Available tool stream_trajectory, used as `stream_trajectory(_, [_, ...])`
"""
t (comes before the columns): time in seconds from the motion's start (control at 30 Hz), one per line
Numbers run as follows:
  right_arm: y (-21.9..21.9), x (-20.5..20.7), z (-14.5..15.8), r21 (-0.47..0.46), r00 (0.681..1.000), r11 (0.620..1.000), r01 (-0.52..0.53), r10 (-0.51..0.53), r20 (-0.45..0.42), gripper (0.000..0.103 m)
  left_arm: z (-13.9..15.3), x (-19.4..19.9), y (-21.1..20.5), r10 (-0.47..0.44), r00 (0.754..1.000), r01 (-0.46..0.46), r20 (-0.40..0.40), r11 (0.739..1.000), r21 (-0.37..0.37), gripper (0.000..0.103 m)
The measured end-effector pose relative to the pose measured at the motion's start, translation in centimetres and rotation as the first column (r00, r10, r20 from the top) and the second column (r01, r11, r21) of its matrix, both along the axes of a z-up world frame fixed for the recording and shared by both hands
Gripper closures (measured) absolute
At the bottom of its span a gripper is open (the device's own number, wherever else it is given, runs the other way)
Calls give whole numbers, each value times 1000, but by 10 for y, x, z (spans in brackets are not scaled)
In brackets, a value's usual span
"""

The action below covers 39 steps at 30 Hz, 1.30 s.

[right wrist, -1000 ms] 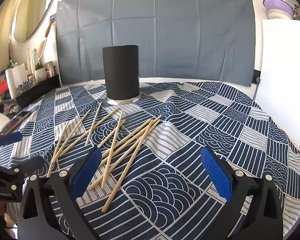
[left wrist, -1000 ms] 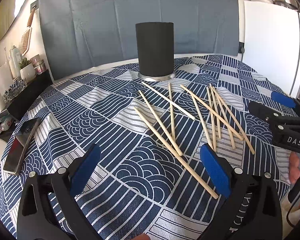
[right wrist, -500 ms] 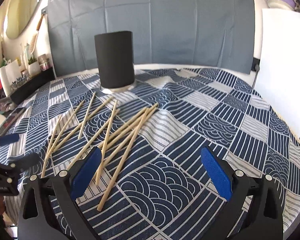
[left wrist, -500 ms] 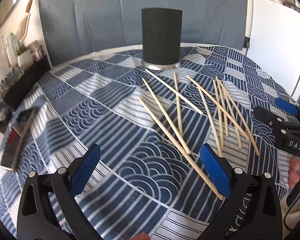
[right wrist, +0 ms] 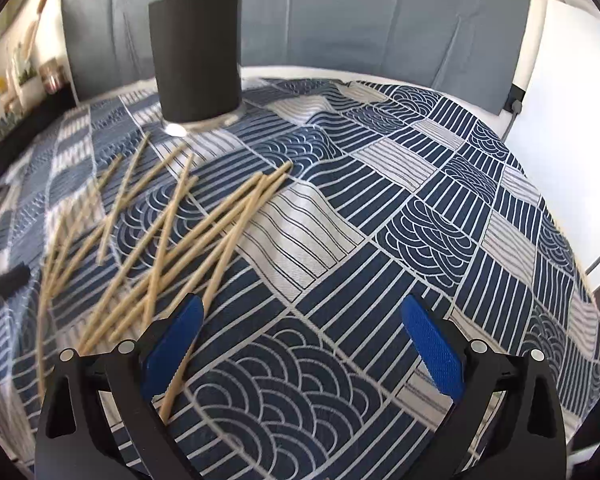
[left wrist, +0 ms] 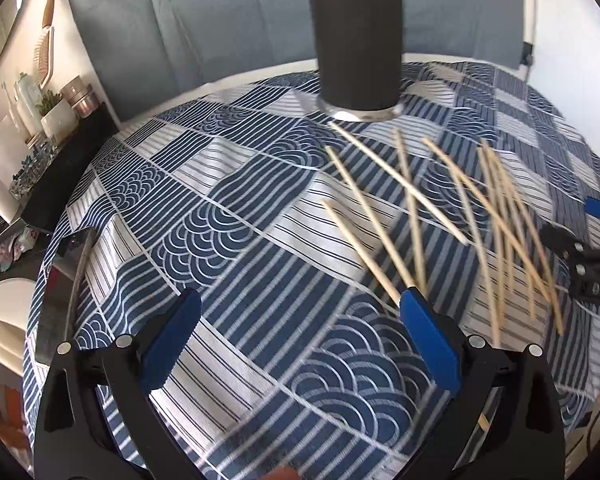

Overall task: Organize utensils
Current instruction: 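Lower the right gripper onto a wooden stick and close on it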

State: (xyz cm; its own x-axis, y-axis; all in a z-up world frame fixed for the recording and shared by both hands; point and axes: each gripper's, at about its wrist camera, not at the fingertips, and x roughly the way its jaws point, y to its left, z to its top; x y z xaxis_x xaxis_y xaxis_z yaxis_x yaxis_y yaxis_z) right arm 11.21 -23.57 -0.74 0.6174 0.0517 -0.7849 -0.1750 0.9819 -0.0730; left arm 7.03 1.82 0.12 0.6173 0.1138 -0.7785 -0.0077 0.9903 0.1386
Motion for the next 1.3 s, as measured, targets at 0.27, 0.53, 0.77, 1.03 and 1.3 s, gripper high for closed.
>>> stream_trajectory(0.27, [-2,11,-5,2,999,1000,-25,25,-39,8,-17,29,0,31,994,-33,-107,999,-14,4])
stream_trajectory(0.53, [-11,25,-9,90,989,995,-48,60,-133,7,-23,28,16,0,996,-10,-84,992,-127,4])
stream_trajectory(0.77, [-18,48,-1,187,944,982,-34,93,-317,8,-22,26,20,-110,987,95,-115,987,-128,4])
stream_trajectory(1.03, [17,55,-5,72,923,993,-92,112,-369,7,-23,29,20,-210,957,188,-200,975,-122,4])
stream_trajectory(1.3, [19,57,-6,62,905,976,-209,217,-367,8,-17,31,28,-314,924,293,-217,948,-123,32])
